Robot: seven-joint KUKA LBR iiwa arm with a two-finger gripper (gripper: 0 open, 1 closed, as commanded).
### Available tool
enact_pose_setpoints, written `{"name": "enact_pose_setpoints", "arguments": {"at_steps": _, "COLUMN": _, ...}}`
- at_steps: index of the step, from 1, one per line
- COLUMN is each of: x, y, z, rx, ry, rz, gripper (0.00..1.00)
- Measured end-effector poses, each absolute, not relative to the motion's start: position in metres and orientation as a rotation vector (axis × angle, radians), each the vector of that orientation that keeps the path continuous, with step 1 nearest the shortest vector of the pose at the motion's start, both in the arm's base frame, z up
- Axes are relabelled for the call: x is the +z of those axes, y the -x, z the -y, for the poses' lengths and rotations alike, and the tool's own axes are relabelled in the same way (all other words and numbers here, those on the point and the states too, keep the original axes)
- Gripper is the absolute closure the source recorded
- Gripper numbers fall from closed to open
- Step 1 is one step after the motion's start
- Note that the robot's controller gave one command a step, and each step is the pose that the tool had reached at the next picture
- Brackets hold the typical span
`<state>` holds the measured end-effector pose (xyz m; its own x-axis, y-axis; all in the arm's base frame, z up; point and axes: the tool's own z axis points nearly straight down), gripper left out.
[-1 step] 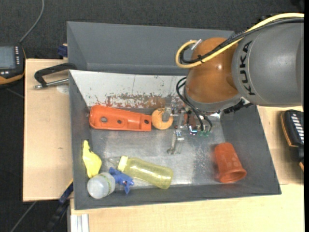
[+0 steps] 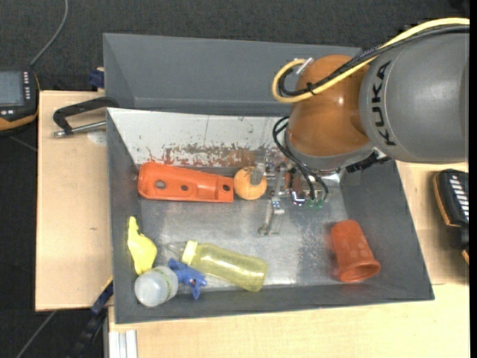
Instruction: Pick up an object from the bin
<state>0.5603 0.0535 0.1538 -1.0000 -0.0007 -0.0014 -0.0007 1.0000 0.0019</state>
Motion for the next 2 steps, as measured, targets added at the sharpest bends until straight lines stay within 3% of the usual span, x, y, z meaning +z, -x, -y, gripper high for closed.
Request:
{"name": "enact_pose_setpoints", "arguments": {"at_steps": 1, "x": 0.110, "y": -0.591, "z": -0.076, "rx": 0.006, "ry": -0.058, "rz": -3.132, "gripper": 0.00}}
{"name": "enact_pose_setpoints", "arguments": {"at_steps": 2, "x": 0.083, "y": -0.592, "z": -0.088, "rx": 0.007, "ry": 0.140, "rz": -3.133, "gripper": 0.00}}
